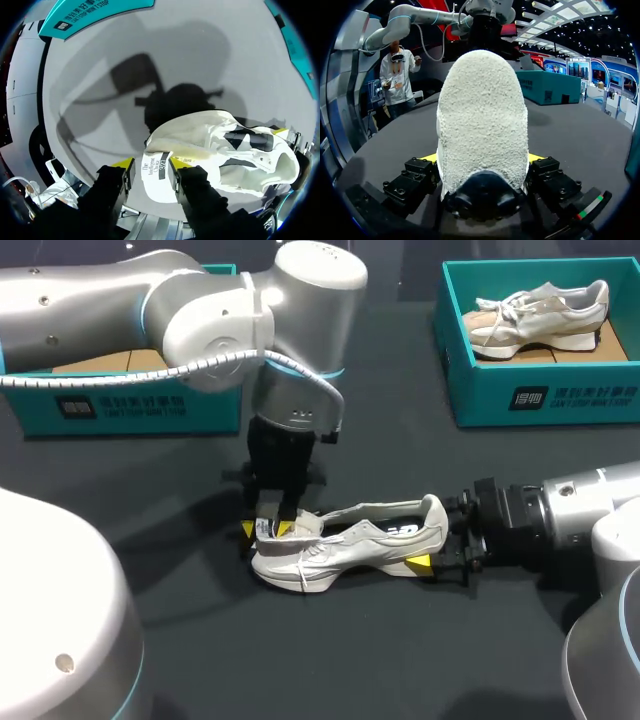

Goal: Take the shoe out of the shoebox, open the shoe tongue, remove and reinsert the insole, then place the shoe into the shoebox

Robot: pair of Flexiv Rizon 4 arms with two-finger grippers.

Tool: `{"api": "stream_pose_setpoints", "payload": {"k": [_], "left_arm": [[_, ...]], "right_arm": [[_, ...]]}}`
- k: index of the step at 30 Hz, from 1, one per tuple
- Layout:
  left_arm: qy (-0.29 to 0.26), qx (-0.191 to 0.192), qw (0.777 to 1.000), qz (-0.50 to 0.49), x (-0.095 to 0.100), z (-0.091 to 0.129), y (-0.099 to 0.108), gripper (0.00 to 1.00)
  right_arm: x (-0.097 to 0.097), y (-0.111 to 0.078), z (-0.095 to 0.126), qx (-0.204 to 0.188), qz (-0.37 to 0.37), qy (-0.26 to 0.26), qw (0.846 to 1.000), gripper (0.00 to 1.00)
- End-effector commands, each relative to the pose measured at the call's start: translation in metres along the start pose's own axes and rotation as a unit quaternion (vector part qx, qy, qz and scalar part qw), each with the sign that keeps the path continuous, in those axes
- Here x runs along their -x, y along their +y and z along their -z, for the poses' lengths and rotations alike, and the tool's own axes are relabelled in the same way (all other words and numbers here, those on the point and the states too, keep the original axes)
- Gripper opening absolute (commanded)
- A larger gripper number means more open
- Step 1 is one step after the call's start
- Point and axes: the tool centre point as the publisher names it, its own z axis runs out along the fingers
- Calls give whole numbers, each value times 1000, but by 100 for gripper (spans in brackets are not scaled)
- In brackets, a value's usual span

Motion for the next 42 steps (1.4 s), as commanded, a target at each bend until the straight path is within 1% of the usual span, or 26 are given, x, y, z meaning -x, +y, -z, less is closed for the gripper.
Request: {"api": "stream_pose_setpoints", "payload": {"k": [1, 4, 5, 6, 8, 12, 14, 17, 19, 20, 22, 24, 26, 27, 28, 29, 30, 32, 33, 34, 42], "left_arm": [[5, -11, 1000, -2, 10, -6, 4, 64], [-6, -24, 1000, -6, 13, -6, 6, 61], [-8, -30, 1000, -7, 15, -6, 7, 62], [-8, -30, 999, -6, 16, -3, 7, 62], [-2, -39, 999, -11, 17, 5, 8, 61], [26, -67, 997, -34, 17, 37, 13, 55], [43, -84, 994, -52, 15, 55, 15, 55], [76, -104, 987, -94, 10, 81, 16, 56], [90, -121, 981, -123, 3, 93, 16, 58], [96, -120, 978, -139, -1, 99, 16, 59], [107, -139, 969, -173, -10, 111, 17, 61], [117, -147, 959, -210, -17, 122, 18, 61], [129, -156, 946, -254, -24, 131, 18, 61], [134, -157, 939, -277, -28, 136, 18, 58], [139, -160, 928, -306, -32, 141, 18, 48], [142, -163, 915, -341, -37, 144, 19, 35], [140, -163, 897, -386, -40, 147, 20, 0], [121, -158, 837, -510, -48, 151, 24, 0], [114, -149, 796, -575, -52, 152, 26, 0], [113, -128, 772, -613, -58, 153, 26, 0], [113, -128, 772, -613, -58, 153, 26, 0]], "right_arm": [[-1, -2, -1, -1, 0, 0, 1000, 0], [-1, -2, -1, -1, 0, 0, 1000, 0], [-1, -2, -1, -1, 0, 0, 1000, 0], [-1, -2, -1, -1, 0, 0, 1000, 0], [-1, -2, -1, -1, 0, 0, 1000, 0], [-1, -2, -1, -1, 0, 0, 1000, 0], [-1, -2, -1, -1, 0, 0, 1000, 0], [-1, -2, -1, -1, 0, 0, 1000, 0], [-1, -2, -1, -1, 0, 0, 1000, 0], [-1, -2, -1, -1, 0, 0, 1000, 0], [-1, -2, -1, -1, 0, 0, 1000, 0], [-1, -2, -1, -1, 0, 0, 1000, 0], [-1, -2, -1, -1, 0, 0, 1000, 0], [-1, -2, -1, -1, 0, 0, 1000, 0], [-1, -2, -1, -1, 0, 0, 1000, 0], [-1, -2, -1, -1, 0, 0, 1000, 0], [-1, -2, -1, -1, 0, 0, 1000, 0], [-1, -2, -1, -1, 0, 0, 1000, 0], [-1, -2, -1, -1, 0, 0, 1000, 0], [-1, -2, -1, -1, 0, 0, 1000, 0], [-1, -2, -1, -1, 0, 0, 1000, 0]]}}
